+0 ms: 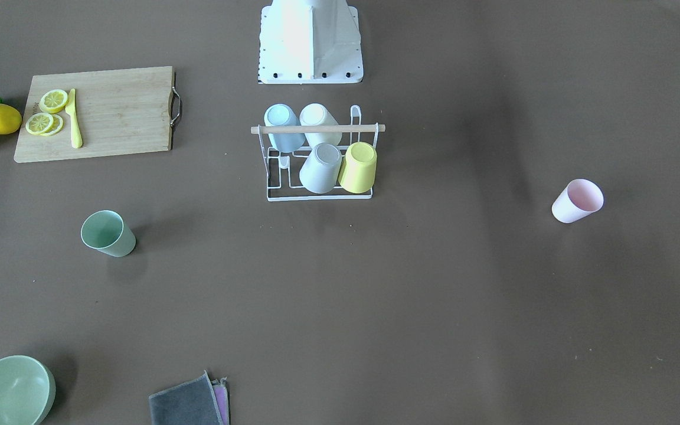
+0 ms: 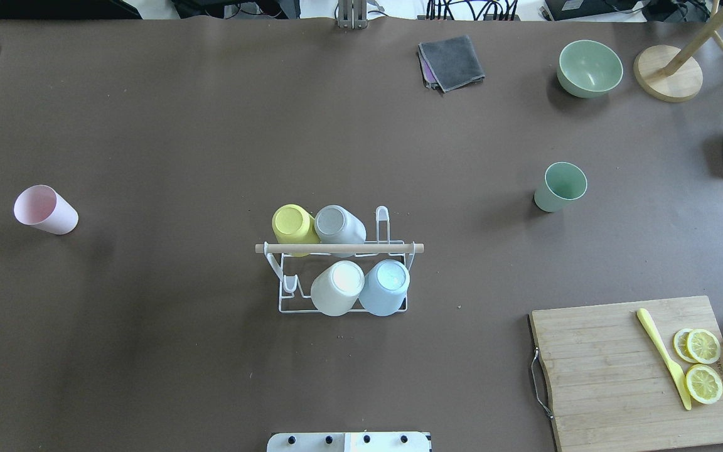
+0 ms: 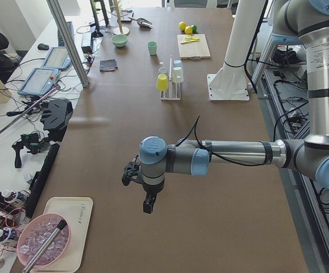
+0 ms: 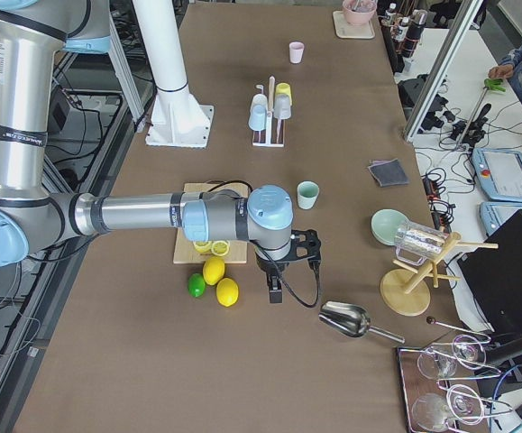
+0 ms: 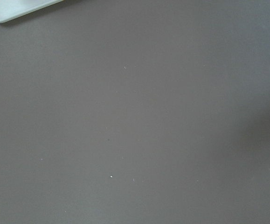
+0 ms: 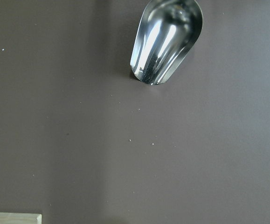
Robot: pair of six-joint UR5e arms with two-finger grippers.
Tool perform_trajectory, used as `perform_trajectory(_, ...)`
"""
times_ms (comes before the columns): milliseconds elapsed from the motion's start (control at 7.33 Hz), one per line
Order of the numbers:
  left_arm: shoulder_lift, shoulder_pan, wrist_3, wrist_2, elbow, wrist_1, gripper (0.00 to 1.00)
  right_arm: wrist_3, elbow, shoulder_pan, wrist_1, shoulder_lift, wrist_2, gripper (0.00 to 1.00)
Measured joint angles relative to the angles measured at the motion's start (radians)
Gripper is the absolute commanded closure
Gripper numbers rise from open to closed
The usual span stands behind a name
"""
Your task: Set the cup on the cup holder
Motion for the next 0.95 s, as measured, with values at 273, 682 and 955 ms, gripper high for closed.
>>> perform_trajectory(273,0.001,0.000,0.000,0.000,0.000,0.000,0.02,0.005,0.019,-0.028,-0.001,0.009,-0.002,0.00)
perform_trajectory(682,0.002,0.000,0.000,-0.001,0.000,0.000,0.02,0.013,0.029,-0.149,-0.061,0.099,-0.035,0.00)
perform_trajectory(955,0.001,0.000,0.000,-0.002,0.000,0.000,0.02,0.006,0.025,-0.240,-0.237,0.247,-0.086,0.00)
